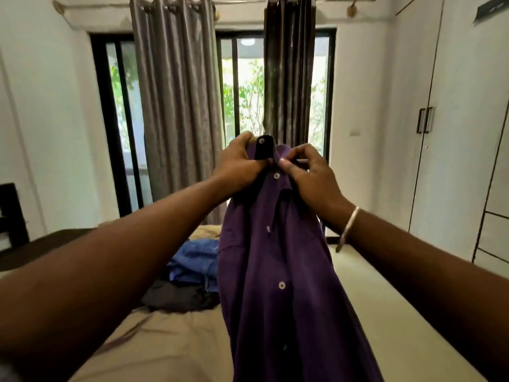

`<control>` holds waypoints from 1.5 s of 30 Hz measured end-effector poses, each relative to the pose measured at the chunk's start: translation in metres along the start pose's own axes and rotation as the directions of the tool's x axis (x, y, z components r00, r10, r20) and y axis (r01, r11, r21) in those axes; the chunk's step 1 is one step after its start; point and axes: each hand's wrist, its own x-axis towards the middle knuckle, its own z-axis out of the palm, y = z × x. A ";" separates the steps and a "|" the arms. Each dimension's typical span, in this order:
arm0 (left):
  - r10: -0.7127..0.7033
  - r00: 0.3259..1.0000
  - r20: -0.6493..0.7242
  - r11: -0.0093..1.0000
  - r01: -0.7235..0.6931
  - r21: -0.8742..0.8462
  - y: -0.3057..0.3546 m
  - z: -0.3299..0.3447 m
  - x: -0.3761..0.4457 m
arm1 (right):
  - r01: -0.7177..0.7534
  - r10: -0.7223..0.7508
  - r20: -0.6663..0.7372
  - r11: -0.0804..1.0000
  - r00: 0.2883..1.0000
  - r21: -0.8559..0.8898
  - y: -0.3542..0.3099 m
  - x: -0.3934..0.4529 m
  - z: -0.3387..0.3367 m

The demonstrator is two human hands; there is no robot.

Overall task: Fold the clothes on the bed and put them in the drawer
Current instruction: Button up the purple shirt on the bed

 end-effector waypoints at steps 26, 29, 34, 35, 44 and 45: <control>-0.613 0.786 0.080 0.734 0.529 0.426 -0.272 0.154 -0.198 | -0.186 0.745 0.383 0.553 0.546 -0.812 0.343 -0.220 0.152; -0.695 0.717 0.048 0.675 0.629 0.386 -0.243 0.142 -0.238 | -0.163 0.742 0.406 0.561 0.533 -0.812 0.339 -0.215 0.149; -0.806 0.578 0.125 0.574 0.715 0.399 -0.242 0.129 -0.269 | -0.362 0.688 0.374 0.676 0.622 -0.642 0.308 -0.233 0.133; -0.812 0.569 0.127 0.558 0.694 0.456 -0.242 0.127 -0.271 | -0.373 0.620 0.310 0.724 0.721 -0.580 0.293 -0.245 0.126; -0.865 0.490 0.108 0.457 0.681 0.572 -0.254 0.094 -0.271 | -0.357 0.611 0.236 0.686 0.756 -0.634 0.200 -0.354 0.098; -0.868 0.486 0.097 0.450 0.691 0.566 -0.253 0.091 -0.271 | -0.348 0.611 0.225 0.672 0.759 -0.654 0.196 -0.358 0.098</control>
